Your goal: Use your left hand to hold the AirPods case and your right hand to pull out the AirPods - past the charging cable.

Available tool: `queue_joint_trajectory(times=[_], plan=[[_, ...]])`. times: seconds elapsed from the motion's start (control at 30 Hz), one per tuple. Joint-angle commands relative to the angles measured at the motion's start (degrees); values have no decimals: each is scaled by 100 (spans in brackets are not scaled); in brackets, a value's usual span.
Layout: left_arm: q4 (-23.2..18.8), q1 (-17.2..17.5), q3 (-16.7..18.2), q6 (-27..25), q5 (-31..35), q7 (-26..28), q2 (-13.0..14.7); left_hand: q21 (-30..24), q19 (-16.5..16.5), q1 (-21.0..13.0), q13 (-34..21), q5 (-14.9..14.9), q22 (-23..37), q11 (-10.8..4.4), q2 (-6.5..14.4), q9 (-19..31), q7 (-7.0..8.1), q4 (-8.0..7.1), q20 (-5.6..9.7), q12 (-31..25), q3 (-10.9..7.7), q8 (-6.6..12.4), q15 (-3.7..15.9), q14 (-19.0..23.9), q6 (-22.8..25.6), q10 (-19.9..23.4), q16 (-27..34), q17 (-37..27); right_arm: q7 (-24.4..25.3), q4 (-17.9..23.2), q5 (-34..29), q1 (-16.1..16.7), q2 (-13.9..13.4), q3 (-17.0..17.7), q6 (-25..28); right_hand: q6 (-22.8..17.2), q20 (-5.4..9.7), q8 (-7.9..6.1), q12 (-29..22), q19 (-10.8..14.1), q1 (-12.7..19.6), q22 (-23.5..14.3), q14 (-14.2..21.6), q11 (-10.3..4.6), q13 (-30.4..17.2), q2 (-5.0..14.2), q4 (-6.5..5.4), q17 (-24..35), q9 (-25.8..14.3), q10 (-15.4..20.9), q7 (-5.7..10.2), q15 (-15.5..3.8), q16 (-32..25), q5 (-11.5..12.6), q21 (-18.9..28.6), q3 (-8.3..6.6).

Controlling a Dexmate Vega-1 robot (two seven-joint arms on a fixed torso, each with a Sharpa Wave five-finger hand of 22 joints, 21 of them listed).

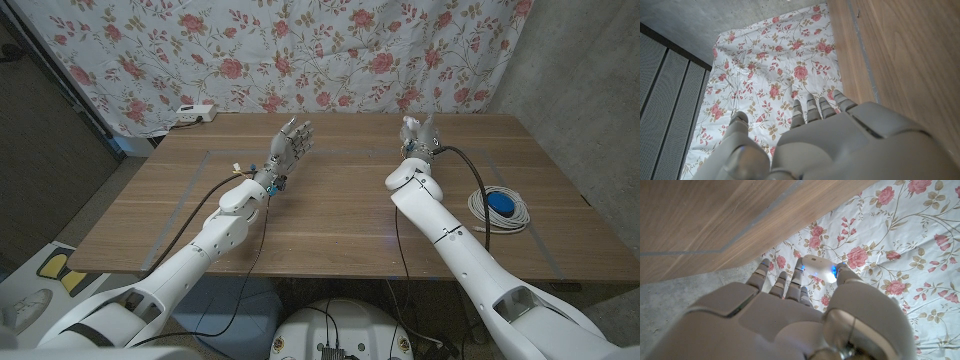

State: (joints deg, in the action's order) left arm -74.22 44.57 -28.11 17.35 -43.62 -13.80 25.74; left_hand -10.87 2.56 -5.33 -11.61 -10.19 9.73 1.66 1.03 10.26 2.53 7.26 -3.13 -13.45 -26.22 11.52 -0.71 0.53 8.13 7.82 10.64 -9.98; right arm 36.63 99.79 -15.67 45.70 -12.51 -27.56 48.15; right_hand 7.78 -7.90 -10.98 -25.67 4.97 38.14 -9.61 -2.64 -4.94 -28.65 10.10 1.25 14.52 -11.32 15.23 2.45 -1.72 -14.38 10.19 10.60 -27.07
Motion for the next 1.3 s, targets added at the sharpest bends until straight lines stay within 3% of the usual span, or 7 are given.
queue_joint_trajectory(times=[0.03,0.3,0.57,0.73,0.97,1.07,1.3], plan=[[4,-31,-3,-9,-129,-203,-21,-45,45,-18,-28,-38,27,26,50,29,-43,0,83,-73,12,57,-1,101,160,115,40,-23,-75,346,118,89,-133,49,-184,14,-65,10,-71,-3,-34,-17,-6,-76,-53,21,7,21,-20,101,-71,61,24,23,34,37],[55,-69,-14,-1,-194,-295,-68,-31,36,-8,-37,-40,26,43,81,32,-43,-14,-63,-165,9,41,-29,289,226,380,79,-25,-80,455,79,86,-212,6,-198,15,-65,10,-109,5,-38,-17,0,-74,-83,15,15,23,-19,93,-80,68,27,26,37,51],[79,-119,-54,0,-168,-342,-85,-38,77,0,-57,-40,25,-2,104,34,-56,-23,-3,-259,5,22,10,392,245,638,85,-27,-77,550,82,118,-245,14,-229,12,-70,9,-140,6,-46,-17,8,-67,-111,7,20,26,-19,73,-89,53,29,27,36,68],[55,-147,-91,-109,-237,-394,-126,-39,142,-250,-92,-35,18,-45,441,37,-116,28,152,-347,-220,21,81,456,308,889,52,-11,-81,631,91,148,-276,25,-279,13,-68,9,-157,9,-53,-17,9,-57,-127,4,21,28,-19,56,-91,54,32,27,37,79],[-94,-152,-174,-196,-1,-180,-47,-23,131,-387,-109,-28,16,-54,501,37,-117,93,135,-432,-309,15,98,464,328,1143,30,-3,-66,723,91,191,-297,34,-319,11,-78,8,-181,14,-59,-17,15,-52,-145,4,23,30,-18,51,-89,59,33,29,38,89],[-214,-160,-207,-241,207,18,31,-11,119,-600,-127,-50,12,-34,547,38,-27,199,102,-392,-422,55,74,425,436,1071,6,-1,-76,778,101,209,-307,45,-317,12,-80,9,-196,15,-64,-17,16,-56,-156,2,25,31,-18,48,-85,59,34,29,38,96],[-532,-87,-250,-282,758,643,109,-8,103,-1614,-174,-123,11,-181,960,56,166,300,12,-311,-1060,133,109,295,829,946,-17,7,-152,877,265,281,-272,138,-414,10,-85,8,-224,8,-71,-17,16,-48,-177,1,29,34,-18,38,-87,60,38,31,35,109]])
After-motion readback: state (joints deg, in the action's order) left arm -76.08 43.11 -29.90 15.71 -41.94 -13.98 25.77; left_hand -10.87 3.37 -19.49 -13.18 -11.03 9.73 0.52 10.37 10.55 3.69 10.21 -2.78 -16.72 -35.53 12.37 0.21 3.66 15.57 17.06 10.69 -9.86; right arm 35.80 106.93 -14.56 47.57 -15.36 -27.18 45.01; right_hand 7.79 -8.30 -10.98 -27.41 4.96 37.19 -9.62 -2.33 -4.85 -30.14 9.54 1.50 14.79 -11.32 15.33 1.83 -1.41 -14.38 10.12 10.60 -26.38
